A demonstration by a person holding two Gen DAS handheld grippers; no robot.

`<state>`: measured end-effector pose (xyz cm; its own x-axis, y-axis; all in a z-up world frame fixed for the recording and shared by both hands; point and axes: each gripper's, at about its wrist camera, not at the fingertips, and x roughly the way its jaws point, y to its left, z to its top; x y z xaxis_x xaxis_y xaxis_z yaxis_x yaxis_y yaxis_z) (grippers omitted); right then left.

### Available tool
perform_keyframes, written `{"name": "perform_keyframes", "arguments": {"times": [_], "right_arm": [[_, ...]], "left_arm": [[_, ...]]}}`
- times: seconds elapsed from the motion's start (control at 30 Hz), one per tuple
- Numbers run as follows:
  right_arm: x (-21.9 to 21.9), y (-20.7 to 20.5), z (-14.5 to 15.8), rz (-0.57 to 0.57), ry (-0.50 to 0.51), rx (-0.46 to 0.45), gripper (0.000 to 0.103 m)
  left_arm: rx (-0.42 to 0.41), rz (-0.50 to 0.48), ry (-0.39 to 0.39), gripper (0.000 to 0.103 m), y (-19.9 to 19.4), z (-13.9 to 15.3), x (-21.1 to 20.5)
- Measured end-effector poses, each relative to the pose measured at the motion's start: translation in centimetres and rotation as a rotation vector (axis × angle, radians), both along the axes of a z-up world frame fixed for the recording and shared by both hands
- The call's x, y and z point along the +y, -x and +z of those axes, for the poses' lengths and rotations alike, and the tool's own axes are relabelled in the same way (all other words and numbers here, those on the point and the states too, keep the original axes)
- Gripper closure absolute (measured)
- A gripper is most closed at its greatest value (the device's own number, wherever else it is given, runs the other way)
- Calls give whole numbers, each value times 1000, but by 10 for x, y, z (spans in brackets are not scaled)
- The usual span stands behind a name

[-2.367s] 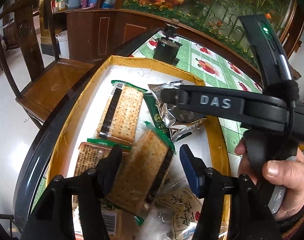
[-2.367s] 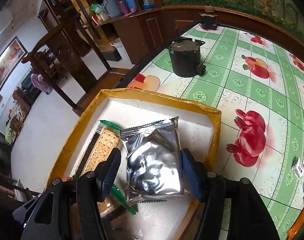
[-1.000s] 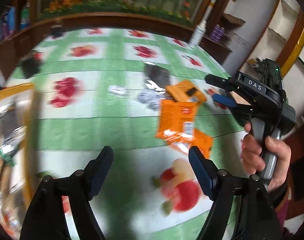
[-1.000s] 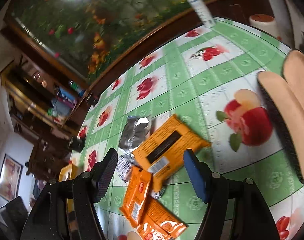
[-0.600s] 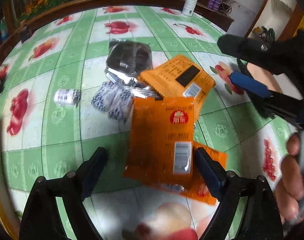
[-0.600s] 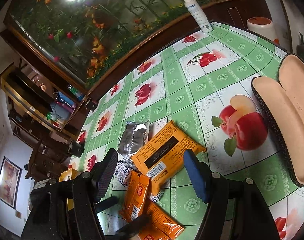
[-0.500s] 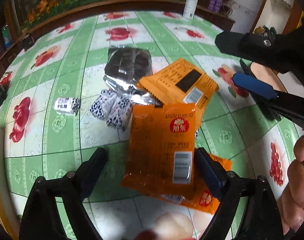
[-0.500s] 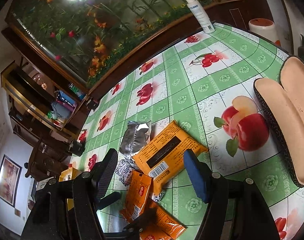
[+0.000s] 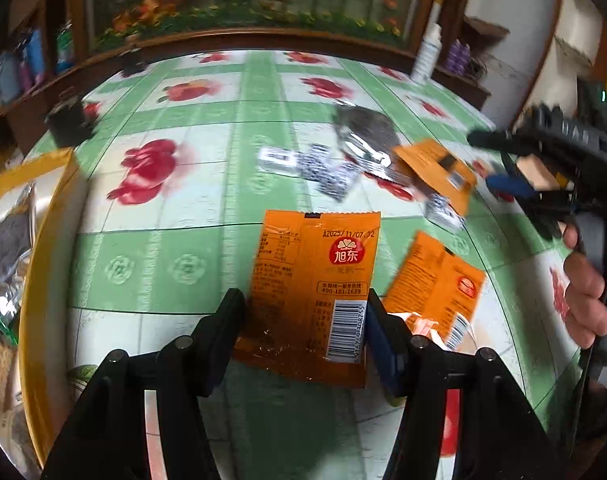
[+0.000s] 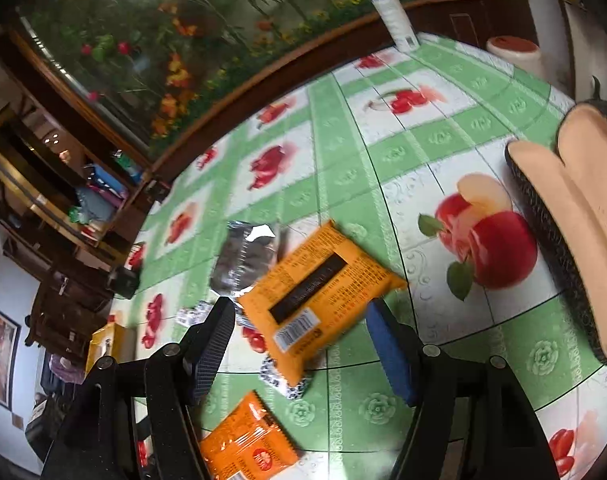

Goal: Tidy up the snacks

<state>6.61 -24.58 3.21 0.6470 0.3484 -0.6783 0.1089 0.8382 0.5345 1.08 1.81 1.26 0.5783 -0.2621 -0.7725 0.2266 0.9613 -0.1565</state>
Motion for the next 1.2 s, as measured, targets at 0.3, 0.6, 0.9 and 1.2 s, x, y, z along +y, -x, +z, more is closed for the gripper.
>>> {"name": "perform_keyframes", "arguments": {"times": [0.3,0.6,0.9,1.2], "right_arm": [[7,-23,-13,-98,20,122,30],[49,-79,-6,-115,377,242,24],[18,-30,-9,-106,318,123,29],[73,-6,22,127,186,-83,29]], "left_arm": [[-109,9,-74,45,7,7,-7],[-91,9,-58,45,8,5,-1],[-105,5,-49,45,10,6,1],[-140,43,-23,45,11,14,8]]}}
